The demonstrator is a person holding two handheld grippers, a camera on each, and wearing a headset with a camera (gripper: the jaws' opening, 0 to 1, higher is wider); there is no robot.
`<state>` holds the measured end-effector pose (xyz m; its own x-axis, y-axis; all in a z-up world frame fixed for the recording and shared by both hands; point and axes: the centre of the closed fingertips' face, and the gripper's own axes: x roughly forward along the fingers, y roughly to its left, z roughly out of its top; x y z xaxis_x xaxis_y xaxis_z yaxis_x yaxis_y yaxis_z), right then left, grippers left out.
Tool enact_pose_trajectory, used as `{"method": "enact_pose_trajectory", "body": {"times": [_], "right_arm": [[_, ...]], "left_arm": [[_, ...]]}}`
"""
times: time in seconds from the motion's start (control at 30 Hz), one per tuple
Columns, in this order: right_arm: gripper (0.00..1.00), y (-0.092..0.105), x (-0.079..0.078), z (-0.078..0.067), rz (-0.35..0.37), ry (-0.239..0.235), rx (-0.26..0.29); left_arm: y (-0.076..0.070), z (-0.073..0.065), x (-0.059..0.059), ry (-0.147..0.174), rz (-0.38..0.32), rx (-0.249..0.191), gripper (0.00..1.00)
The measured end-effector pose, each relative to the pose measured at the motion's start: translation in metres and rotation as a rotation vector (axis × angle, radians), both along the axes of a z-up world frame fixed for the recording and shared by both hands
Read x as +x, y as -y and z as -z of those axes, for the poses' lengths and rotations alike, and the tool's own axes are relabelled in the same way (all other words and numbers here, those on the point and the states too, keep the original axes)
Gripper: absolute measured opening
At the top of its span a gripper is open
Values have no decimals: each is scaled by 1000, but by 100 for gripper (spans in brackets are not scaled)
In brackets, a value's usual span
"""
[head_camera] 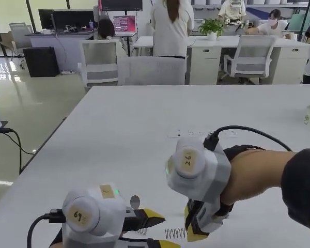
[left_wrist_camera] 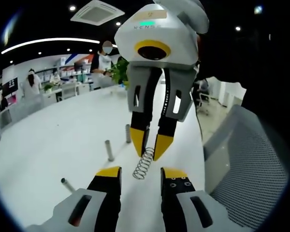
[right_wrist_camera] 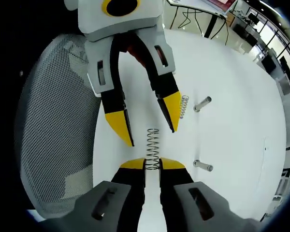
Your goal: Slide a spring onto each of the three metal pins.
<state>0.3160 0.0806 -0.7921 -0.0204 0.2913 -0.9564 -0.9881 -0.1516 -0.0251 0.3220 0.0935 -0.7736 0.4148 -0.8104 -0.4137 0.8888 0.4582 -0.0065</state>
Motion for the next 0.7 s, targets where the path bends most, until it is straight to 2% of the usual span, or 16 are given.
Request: {"method": "enact_pose_trajectory", "body": {"times": [0.27, 0.53, 0.7], "right_arm": [[7, -1, -3, -3, -37, 6, -22], [7, -1, -6, -3, -40, -5, -26], [7, -2, -7, -5, -31, -17, -14]], "left_arm": [[1, 0, -2, 23, 20, 15, 14], [3, 3, -5, 36, 46, 42, 5], [3, 7, -5, 43, 54, 65, 5]]}}
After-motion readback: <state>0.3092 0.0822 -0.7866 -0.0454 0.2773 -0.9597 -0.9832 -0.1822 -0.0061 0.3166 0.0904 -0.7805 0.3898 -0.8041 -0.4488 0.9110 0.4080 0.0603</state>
